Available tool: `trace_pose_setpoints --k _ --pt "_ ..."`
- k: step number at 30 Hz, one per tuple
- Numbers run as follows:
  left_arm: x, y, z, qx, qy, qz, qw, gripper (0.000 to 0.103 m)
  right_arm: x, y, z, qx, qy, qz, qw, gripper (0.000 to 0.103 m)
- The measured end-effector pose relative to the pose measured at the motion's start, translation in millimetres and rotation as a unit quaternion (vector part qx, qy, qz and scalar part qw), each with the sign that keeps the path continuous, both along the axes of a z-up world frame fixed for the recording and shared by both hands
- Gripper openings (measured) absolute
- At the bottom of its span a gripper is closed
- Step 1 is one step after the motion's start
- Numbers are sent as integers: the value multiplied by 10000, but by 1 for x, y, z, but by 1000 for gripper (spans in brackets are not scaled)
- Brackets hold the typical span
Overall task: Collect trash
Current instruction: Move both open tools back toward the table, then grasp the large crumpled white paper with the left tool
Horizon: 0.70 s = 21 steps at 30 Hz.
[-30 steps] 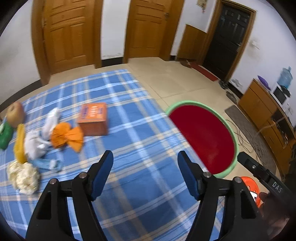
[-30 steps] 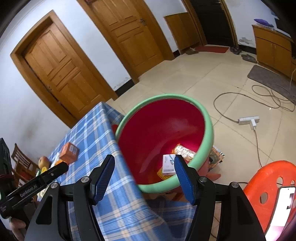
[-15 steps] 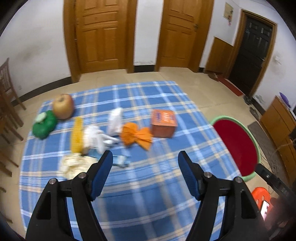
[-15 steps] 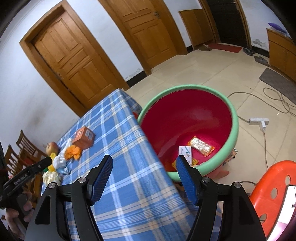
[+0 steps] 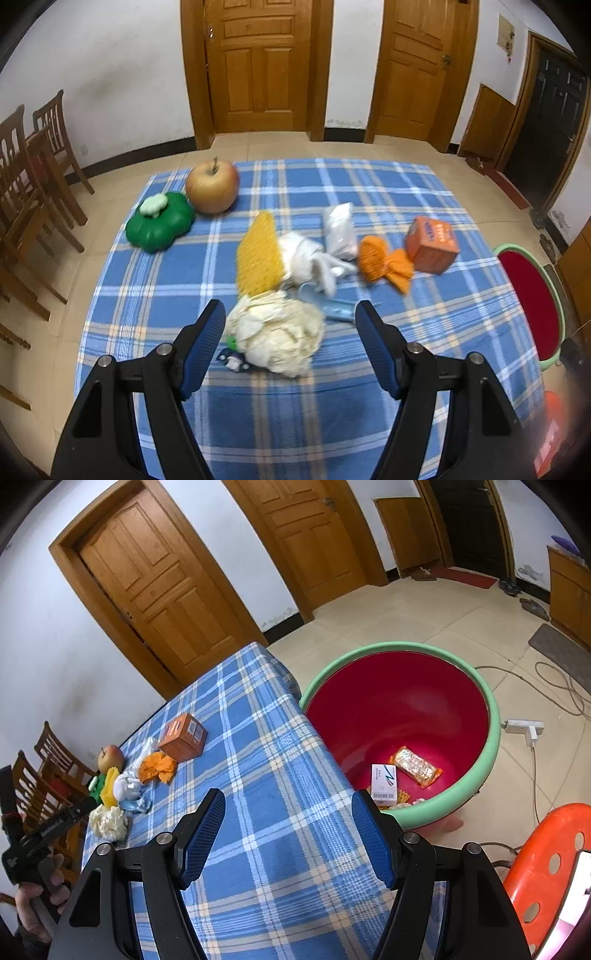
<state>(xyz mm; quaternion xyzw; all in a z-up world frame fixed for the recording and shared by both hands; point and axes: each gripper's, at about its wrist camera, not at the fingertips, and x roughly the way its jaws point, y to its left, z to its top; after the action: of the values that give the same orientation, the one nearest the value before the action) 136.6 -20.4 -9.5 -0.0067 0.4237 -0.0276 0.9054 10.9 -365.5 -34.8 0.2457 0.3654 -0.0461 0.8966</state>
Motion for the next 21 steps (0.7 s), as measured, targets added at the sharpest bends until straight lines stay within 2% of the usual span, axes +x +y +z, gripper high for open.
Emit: trace_pose_setpoints --k 7,14,18,21 --pt "6 9 -21 67 108 87 9999 72 6 11 -2 -30 64 89 9999 72" --pt "10 13 -35 -62 231 42 9997 61 9 17 -3 -70 126 149 9998 72" --pt "11 13 -37 -151 207 -65 9996 46 12 22 -3 -97 162 211 9996 72" --pt "8 12 -37 -167 140 -112 9997 41 14 27 -3 -106 182 267 9994 72"
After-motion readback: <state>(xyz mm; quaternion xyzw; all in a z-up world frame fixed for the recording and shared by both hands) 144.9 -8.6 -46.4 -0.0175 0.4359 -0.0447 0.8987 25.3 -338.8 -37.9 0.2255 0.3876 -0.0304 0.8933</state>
